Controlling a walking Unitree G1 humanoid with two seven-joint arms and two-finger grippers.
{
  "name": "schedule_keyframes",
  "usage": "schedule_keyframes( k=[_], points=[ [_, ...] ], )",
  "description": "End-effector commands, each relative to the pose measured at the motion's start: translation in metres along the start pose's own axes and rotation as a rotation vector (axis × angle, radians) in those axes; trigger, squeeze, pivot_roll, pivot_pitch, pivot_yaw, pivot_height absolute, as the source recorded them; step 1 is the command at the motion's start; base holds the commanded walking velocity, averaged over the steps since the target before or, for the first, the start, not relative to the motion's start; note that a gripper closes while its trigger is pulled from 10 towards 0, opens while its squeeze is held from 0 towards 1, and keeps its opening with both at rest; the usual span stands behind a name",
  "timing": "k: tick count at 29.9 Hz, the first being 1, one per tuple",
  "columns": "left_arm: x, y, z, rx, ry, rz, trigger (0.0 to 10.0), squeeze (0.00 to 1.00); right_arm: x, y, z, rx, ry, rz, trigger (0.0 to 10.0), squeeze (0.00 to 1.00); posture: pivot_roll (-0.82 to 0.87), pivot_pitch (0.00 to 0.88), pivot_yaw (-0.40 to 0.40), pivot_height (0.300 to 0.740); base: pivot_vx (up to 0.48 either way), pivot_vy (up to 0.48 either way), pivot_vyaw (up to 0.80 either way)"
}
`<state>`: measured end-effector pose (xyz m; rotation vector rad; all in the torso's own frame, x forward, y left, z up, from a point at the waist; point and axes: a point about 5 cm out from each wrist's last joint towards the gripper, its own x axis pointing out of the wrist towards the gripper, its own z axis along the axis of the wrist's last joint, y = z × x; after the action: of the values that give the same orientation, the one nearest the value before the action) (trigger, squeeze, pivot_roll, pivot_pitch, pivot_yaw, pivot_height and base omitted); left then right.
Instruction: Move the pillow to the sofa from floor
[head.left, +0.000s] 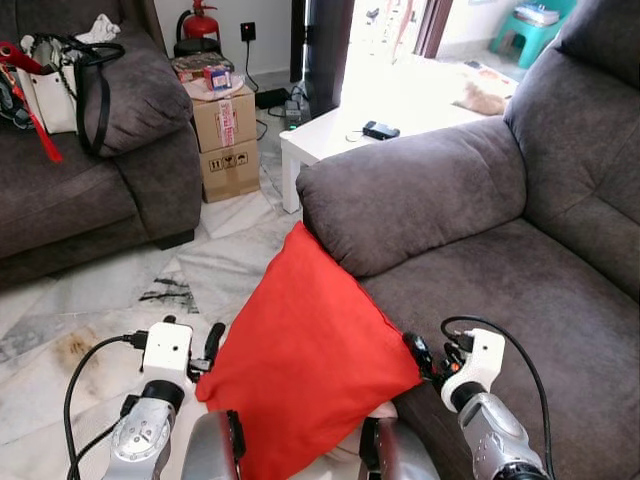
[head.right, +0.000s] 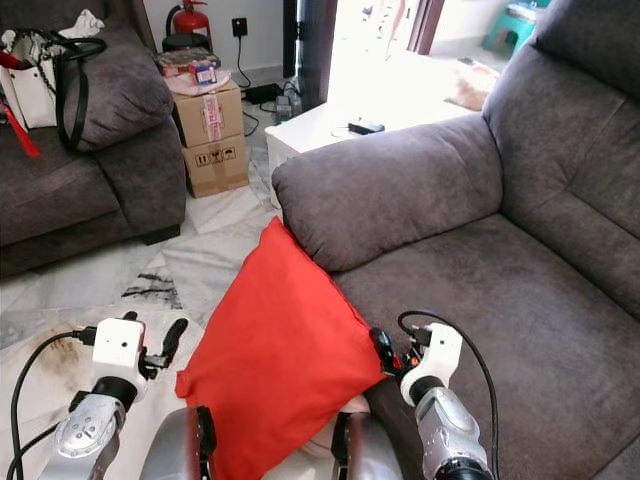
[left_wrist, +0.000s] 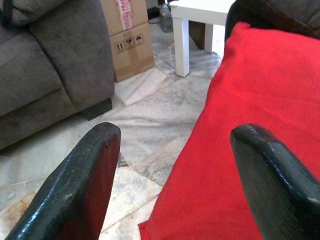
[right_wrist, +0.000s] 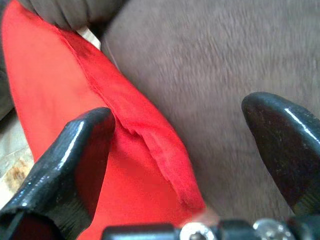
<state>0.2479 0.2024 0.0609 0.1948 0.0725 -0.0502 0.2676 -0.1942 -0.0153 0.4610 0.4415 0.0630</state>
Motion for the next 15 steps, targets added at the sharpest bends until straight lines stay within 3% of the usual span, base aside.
schedule_keyframes(
  k=[1,9,15],
  points=[
    [0.000,0.000,0.002,0.000,0.006,-0.014,10.0,0.00,-0.003,-0.005,-0.005,0.039,0.008,-0.019,10.0,0.00,0.04,0.128,-0.078,0.591,0.000,0.000,0.00],
    [-0.001,0.001,0.001,0.005,0.019,-0.028,10.0,0.00,-0.003,0.003,-0.016,0.169,0.023,0.023,10.0,0.00,0.05,0.135,-0.070,0.591,0.000,0.000,0.00],
    [-0.003,0.002,0.000,0.003,0.027,-0.030,10.0,0.00,-0.002,0.012,-0.021,0.317,0.014,0.103,10.0,0.00,0.06,0.145,-0.070,0.591,0.000,0.000,0.00]
  ],
)
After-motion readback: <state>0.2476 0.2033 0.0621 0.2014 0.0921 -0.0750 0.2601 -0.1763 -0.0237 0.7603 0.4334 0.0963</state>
